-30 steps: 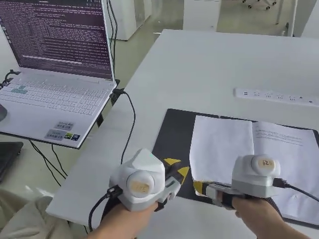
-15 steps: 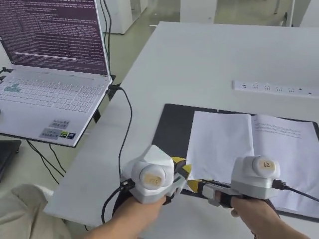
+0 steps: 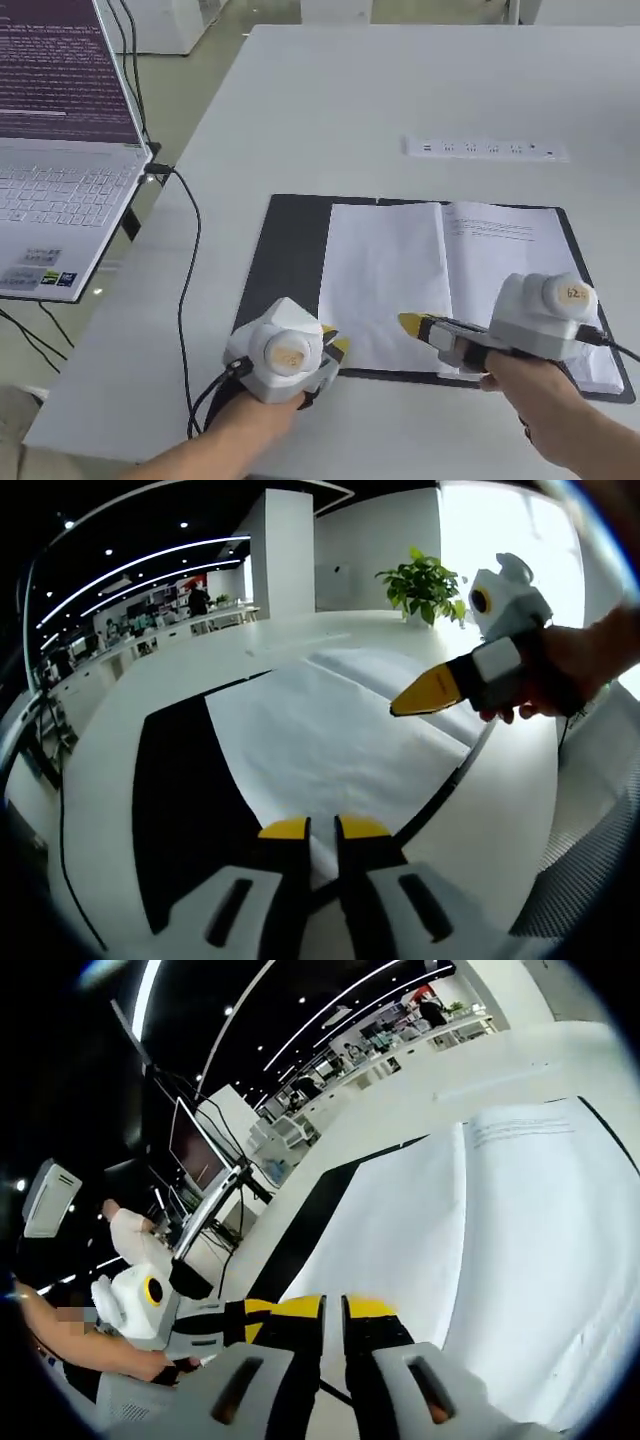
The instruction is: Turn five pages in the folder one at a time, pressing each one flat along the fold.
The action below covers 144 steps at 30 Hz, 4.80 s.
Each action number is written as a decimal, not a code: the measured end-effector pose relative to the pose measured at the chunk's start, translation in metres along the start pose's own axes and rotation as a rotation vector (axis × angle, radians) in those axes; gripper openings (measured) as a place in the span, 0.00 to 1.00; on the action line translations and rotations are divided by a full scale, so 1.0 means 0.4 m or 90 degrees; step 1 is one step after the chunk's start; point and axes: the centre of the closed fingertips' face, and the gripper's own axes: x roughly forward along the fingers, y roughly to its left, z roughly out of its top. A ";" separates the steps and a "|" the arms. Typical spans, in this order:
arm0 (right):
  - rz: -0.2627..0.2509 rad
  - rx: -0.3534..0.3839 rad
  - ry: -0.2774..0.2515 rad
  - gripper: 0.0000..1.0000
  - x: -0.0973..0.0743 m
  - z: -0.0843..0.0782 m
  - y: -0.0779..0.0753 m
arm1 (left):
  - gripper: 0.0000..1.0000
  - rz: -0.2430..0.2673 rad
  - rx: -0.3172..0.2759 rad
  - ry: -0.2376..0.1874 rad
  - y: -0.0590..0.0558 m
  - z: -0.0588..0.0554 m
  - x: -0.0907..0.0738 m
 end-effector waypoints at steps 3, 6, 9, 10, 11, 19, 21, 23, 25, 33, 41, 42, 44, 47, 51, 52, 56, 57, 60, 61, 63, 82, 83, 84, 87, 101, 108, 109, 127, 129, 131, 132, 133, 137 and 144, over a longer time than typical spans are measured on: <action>-0.007 0.006 -0.005 0.05 -0.002 0.019 -0.021 | 0.06 0.013 0.003 0.006 0.003 -0.011 0.002; -0.011 0.012 -0.011 0.04 -0.003 0.034 -0.027 | 0.02 0.022 0.002 0.001 0.010 -0.007 -0.002; -0.011 0.012 -0.015 0.04 -0.001 0.052 -0.028 | 0.02 0.024 0.011 -0.009 0.010 -0.008 -0.005; -0.011 0.014 -0.014 0.04 0.001 0.056 -0.031 | 0.02 0.025 0.008 -0.012 0.011 -0.010 -0.005; -0.011 0.016 -0.014 0.04 0.002 0.061 -0.032 | 0.02 0.025 0.009 -0.014 0.011 -0.011 -0.006; -0.015 0.042 -0.018 0.01 0.027 0.113 -0.071 | 0.03 0.035 0.059 -0.010 0.007 -0.014 -0.006; -0.016 0.052 -0.015 0.00 0.033 0.118 -0.081 | 0.03 0.037 0.053 -0.011 0.009 -0.014 -0.005; -0.016 0.060 -0.010 0.00 0.038 0.118 -0.088 | 0.03 0.038 0.049 -0.010 0.010 -0.015 -0.004; -0.017 0.068 -0.001 0.00 0.048 0.121 -0.101 | 0.03 0.038 0.053 -0.009 0.010 -0.015 -0.003; -0.026 0.111 0.020 0.00 0.085 0.122 -0.158 | 0.03 0.040 0.056 -0.007 0.011 -0.014 0.000; -0.049 0.200 -0.026 0.00 0.135 0.193 -0.235 | 0.03 0.040 0.059 -0.006 0.010 -0.013 0.004; -0.047 0.205 -0.029 0.00 0.142 0.201 -0.242 | 0.03 0.040 0.059 -0.006 0.010 -0.013 0.004; -0.058 0.222 -0.032 0.00 0.153 0.211 -0.264 | 0.03 0.040 0.058 -0.007 0.010 -0.012 0.004; -0.062 0.244 -0.049 0.00 0.172 0.237 -0.281 | 0.03 0.040 0.060 -0.009 0.010 -0.011 0.006; -0.077 0.267 -0.063 0.00 0.190 0.262 -0.300 | 0.03 0.039 0.060 -0.012 0.011 -0.010 0.007; -0.084 0.268 -0.063 0.00 0.193 0.266 -0.307 | 0.03 0.039 0.060 -0.013 0.011 -0.010 0.008; -0.092 0.279 -0.079 0.00 0.218 0.301 -0.324 | 0.03 0.038 0.062 -0.014 0.012 -0.009 0.009; -0.095 0.281 -0.079 0.00 0.223 0.306 -0.328 | 0.03 0.038 0.061 -0.014 0.012 -0.008 0.009; -0.103 0.308 -0.097 0.00 0.237 0.329 -0.340 | 0.03 0.039 0.060 -0.015 0.013 -0.009 0.010; -0.104 0.309 -0.100 0.00 0.241 0.333 -0.346 | 0.03 0.039 0.059 -0.015 0.014 -0.009 0.011; -0.111 0.332 -0.116 0.00 0.247 0.345 -0.363 | 0.03 0.039 0.062 -0.015 0.014 -0.009 0.011; -0.056 0.345 -0.077 0.00 0.222 0.296 -0.320 | 0.03 0.038 0.060 -0.016 0.014 -0.008 0.009; -0.051 0.348 -0.071 0.00 0.216 0.287 -0.315 | 0.03 0.038 0.058 -0.016 0.014 -0.008 0.009; -0.048 0.352 -0.070 0.00 0.207 0.278 -0.311 | 0.03 0.038 0.057 -0.016 0.014 -0.008 0.009; -0.029 0.363 -0.058 0.00 0.183 0.248 -0.285 | 0.03 0.038 0.047 -0.016 0.015 -0.008 0.009; 0.006 0.363 -0.016 0.00 0.079 0.123 -0.206 | 0.03 0.040 0.043 -0.023 0.013 -0.010 0.009; 0.029 0.356 0.015 0.00 0.031 0.046 -0.158 | 0.03 0.041 0.046 -0.023 0.011 -0.011 0.008; 0.030 0.353 0.025 0.00 0.024 0.031 -0.154 | 0.03 0.041 0.042 -0.024 0.011 -0.011 0.007; 0.061 0.369 0.078 0.00 -0.072 -0.130 -0.060 | 0.02 0.046 0.059 -0.026 0.009 -0.019 0.002; 0.067 0.367 0.089 0.00 -0.080 -0.147 -0.043 | 0.02 0.046 0.059 -0.025 0.008 -0.018 0.000; 0.071 0.373 0.092 0.00 -0.087 -0.159 -0.035 | 0.02 0.047 0.064 -0.024 0.008 -0.017 -0.002; 0.073 0.373 0.095 0.00 -0.089 -0.165 -0.030 | 0.02 0.047 0.064 -0.024 0.008 -0.017 -0.003; 0.076 0.371 0.102 0.00 -0.093 -0.173 -0.025 | 0.02 0.046 0.066 -0.024 0.009 -0.017 -0.003; 0.085 0.375 0.104 0.00 -0.104 -0.183 -0.014 | 0.02 0.046 0.073 -0.022 0.009 -0.016 -0.004; 0.102 0.364 0.071 0.00 -0.133 -0.150 0.024 | 0.02 0.054 0.070 -0.017 0.008 -0.014 -0.005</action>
